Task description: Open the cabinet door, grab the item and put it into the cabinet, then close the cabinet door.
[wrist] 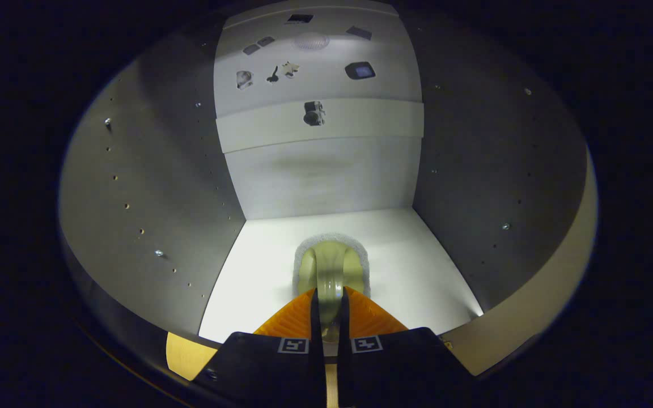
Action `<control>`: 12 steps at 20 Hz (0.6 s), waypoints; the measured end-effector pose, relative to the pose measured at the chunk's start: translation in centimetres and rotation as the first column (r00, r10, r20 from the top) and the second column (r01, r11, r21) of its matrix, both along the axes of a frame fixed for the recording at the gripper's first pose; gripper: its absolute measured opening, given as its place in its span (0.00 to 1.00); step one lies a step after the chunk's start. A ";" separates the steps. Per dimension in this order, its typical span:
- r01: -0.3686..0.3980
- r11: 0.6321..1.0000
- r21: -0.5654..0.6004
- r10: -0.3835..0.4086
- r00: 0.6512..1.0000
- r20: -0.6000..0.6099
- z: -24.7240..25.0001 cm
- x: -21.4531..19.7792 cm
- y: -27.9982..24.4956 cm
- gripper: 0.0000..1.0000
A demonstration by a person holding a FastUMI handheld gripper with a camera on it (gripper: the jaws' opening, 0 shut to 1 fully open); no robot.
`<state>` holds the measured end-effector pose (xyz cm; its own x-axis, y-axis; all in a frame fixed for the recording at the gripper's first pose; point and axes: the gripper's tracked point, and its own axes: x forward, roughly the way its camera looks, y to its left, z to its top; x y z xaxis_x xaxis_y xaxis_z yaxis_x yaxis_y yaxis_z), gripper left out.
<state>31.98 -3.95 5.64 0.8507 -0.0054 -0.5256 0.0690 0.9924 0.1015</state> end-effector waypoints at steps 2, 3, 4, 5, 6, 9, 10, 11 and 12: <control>-0.002 1.000 0.007 0.002 0.999 0.033 0.2 1.0 0.1 0.15; -0.002 1.000 0.010 0.002 1.000 0.029 -0.1 1.3 0.2 0.16; -0.004 1.000 0.018 0.003 0.999 0.034 -0.2 1.5 0.3 0.16; -0.002 1.000 0.025 0.001 0.999 0.038 -0.2 1.9 0.3 0.17; -0.004 0.999 0.035 0.003 0.999 0.037 -0.4 2.1 0.3 0.20; -0.011 0.999 0.048 0.010 1.000 0.013 -1.6 2.5 0.6 0.28; -0.014 0.999 0.045 0.013 1.000 0.003 -2.2 2.8 0.6 0.28; -0.013 0.999 0.037 0.013 1.000 -0.004 -2.3 2.7 0.4 0.33; -0.012 0.999 0.033 0.012 1.000 0.002 -2.3 2.9 0.4 0.33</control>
